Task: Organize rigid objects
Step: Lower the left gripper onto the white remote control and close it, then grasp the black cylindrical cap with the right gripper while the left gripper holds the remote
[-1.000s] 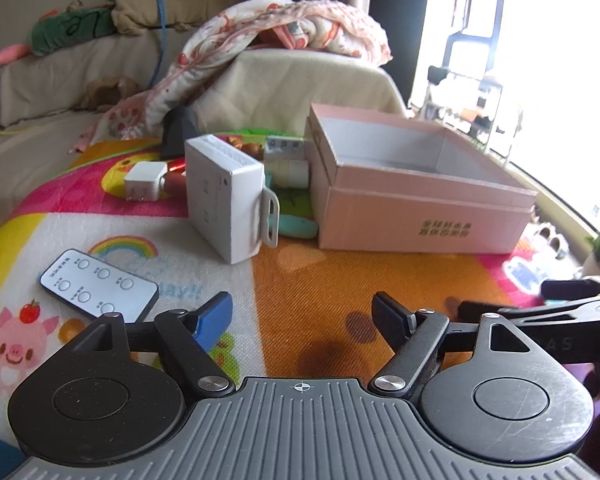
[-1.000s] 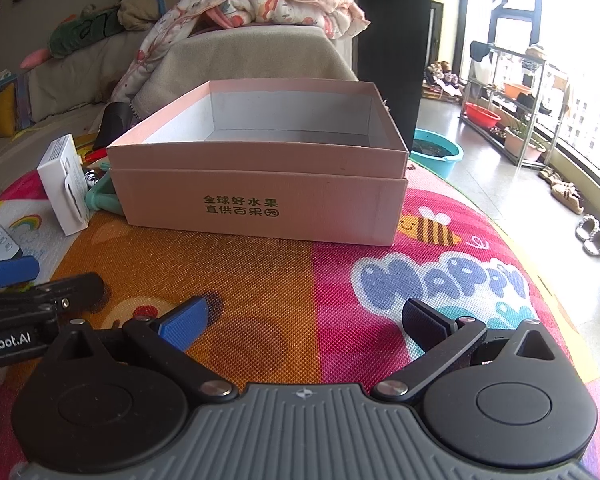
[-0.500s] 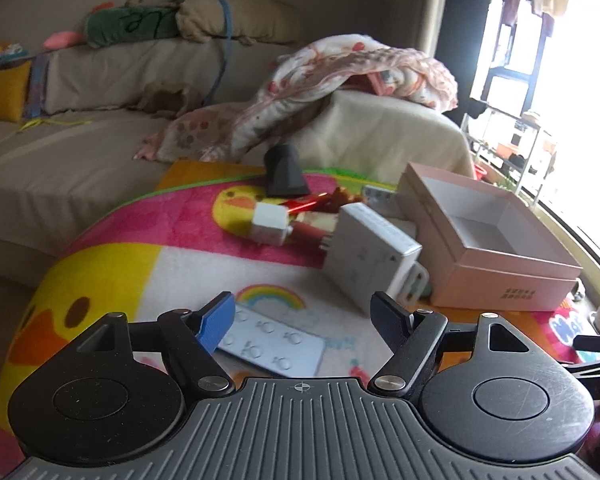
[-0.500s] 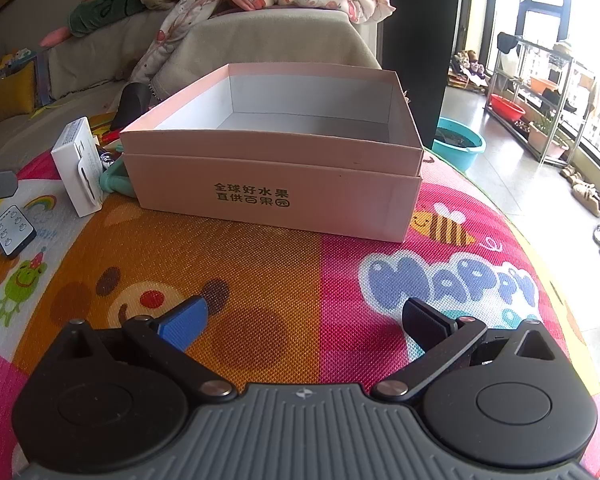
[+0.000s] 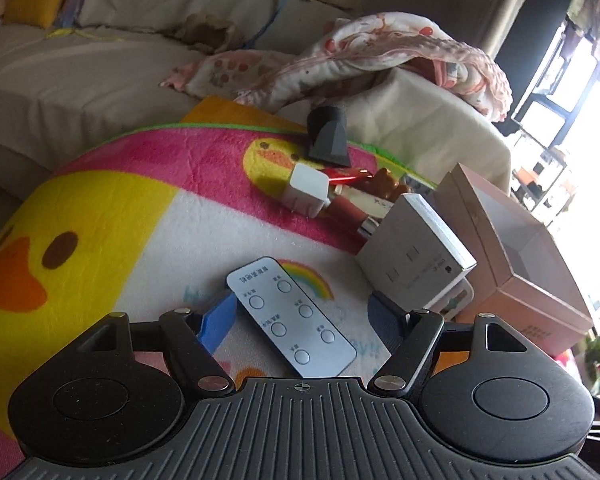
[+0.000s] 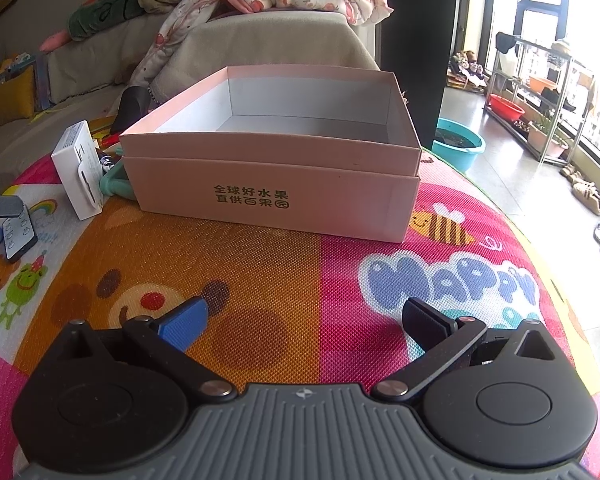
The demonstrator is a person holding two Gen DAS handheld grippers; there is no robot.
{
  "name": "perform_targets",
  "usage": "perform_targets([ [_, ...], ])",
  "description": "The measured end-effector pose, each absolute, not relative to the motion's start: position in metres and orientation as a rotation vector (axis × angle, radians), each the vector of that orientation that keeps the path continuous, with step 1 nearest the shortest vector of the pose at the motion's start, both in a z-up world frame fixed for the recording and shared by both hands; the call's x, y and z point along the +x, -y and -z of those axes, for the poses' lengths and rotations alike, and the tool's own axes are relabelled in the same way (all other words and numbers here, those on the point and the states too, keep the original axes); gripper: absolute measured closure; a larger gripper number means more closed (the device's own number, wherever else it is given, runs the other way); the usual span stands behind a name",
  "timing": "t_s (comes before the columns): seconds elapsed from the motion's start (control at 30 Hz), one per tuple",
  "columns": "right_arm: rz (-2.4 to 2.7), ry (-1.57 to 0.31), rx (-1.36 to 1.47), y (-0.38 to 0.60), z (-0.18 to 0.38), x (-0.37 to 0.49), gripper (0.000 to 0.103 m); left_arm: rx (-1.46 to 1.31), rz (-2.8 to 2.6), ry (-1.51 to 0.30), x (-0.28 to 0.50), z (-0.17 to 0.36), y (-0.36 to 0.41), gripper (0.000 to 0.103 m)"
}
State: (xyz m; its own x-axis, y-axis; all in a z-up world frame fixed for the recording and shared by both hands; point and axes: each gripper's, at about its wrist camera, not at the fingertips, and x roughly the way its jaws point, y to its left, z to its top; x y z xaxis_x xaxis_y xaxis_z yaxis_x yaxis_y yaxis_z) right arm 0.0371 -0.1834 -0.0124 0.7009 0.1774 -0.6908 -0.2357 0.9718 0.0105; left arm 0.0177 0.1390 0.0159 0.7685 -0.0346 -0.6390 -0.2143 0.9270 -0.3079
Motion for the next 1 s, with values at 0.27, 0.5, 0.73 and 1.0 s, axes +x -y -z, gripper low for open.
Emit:
perform_targets([
  [0.27,-0.261,-0.775,-0.095,0.185,0.012,0.04,0.0,-0.021,-0.101,-0.67,0.018,-0.006,-0.095,0.031],
  [0.5,-0.25,-0.762,-0.096,0.184,0.012,0.037,0.0,-0.066,-0.09,-0.659,0.017,-0.009,-0.107,0.06],
  [0.73,-0.235,-0.724,-0.12,0.175,0.006,0.031,0.021,-0.114,-0.001,-0.629,-0.011,-0.009,-0.125,0.06],
  [1.0,-0.492,-0.685,-0.106,0.095,-0.099,0.077,0.021,-0.291,0.071,-0.578,-0.024,-0.005,-0.152,0.06],
])
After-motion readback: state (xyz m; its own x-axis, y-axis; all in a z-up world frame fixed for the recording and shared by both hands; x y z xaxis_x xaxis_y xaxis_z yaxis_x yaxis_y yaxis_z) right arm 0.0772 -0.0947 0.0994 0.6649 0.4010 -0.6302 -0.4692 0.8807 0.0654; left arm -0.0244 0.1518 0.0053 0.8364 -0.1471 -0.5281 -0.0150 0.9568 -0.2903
